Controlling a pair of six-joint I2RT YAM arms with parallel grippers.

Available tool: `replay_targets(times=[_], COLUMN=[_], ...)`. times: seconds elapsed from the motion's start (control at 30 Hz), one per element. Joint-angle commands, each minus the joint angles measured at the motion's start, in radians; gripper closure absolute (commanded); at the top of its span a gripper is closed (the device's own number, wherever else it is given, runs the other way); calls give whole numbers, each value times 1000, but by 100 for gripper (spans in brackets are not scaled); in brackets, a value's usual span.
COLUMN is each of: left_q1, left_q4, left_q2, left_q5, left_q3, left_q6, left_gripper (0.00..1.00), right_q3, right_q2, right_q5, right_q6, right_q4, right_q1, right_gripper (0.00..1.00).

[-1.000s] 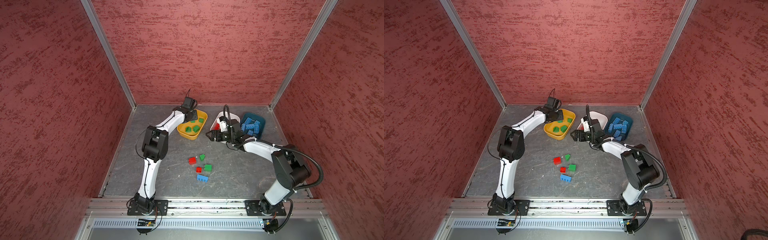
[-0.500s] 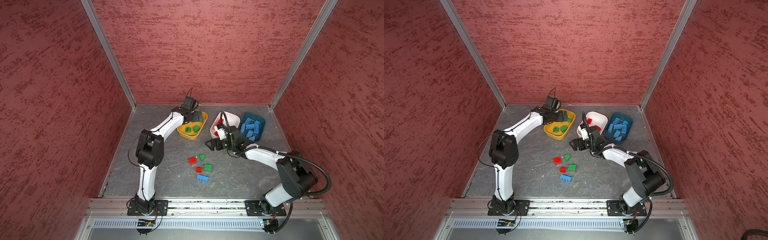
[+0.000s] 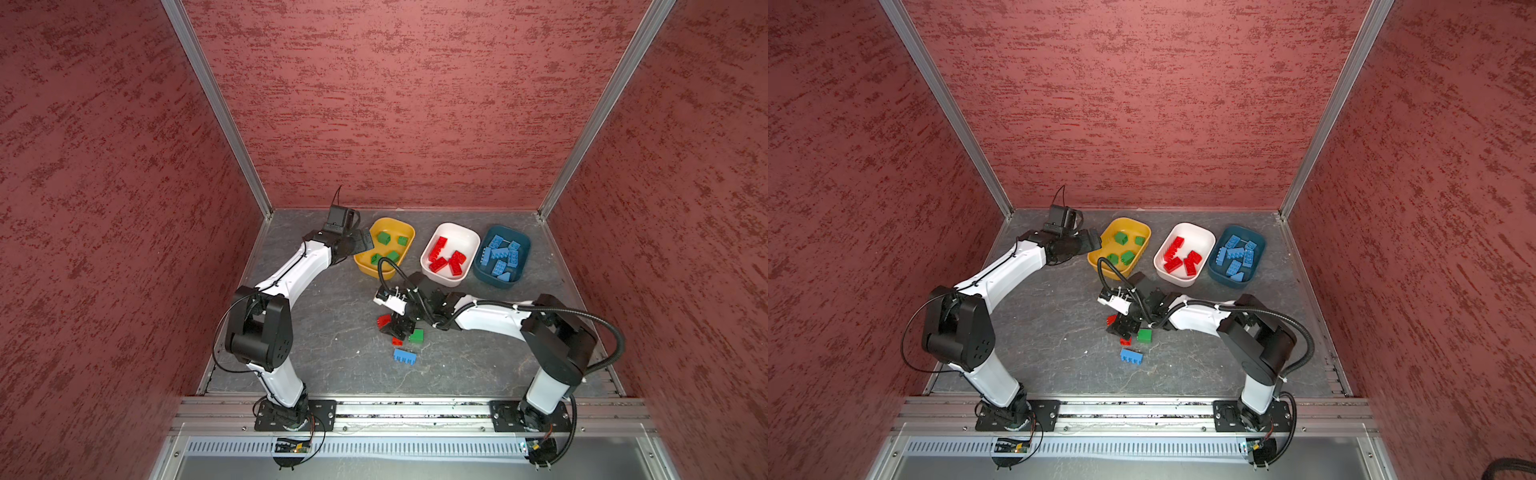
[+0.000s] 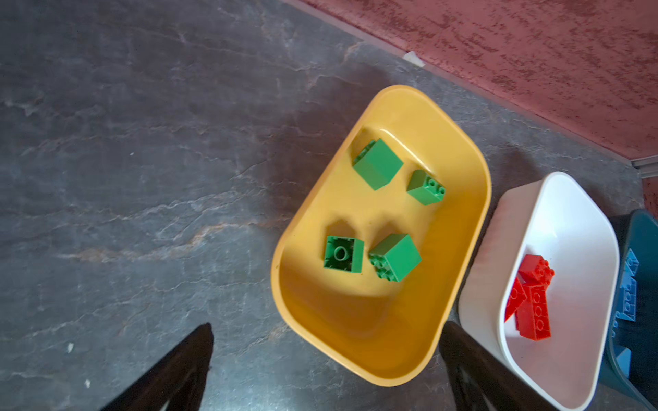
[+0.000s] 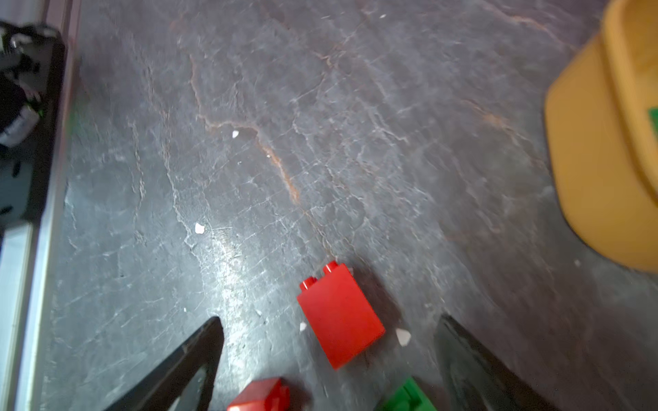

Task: Sort the legos into containers by color
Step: 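Grasp a red 2x2 brick with the right gripper while the left opens, then carry the red brick over the white bin with the right gripper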

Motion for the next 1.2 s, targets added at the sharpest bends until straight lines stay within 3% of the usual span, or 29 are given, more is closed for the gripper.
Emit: replay_targets(times=[0.0, 0.1, 0.53, 0.8, 0.97, 1.17], left_q1=[15, 22, 34, 35, 36, 36], left_q4=[42, 39, 64, 63, 60, 70], left_q2=[-48, -52, -20, -9, -8, -12], left_q5=[12, 15, 62, 70, 76, 92], left_q3=[-27, -37, -34, -25, -24, -31], left_q6=[-39, -45, -74, -73, -74, -72], left_gripper=[1, 0, 1, 1, 1, 1], right_q3=[79, 112, 133, 111, 84, -15], right_q2=[66, 110, 162, 130, 56, -132], right_q5=[18, 63, 82, 63, 49, 26], right_q6=[-144, -164, -230, -208, -195, -67], right_q4=[-76, -78, -83, -32, -14, 140], right_q1=[14, 21, 31, 30, -2, -126], right_gripper=[15, 18, 55, 65, 70, 74])
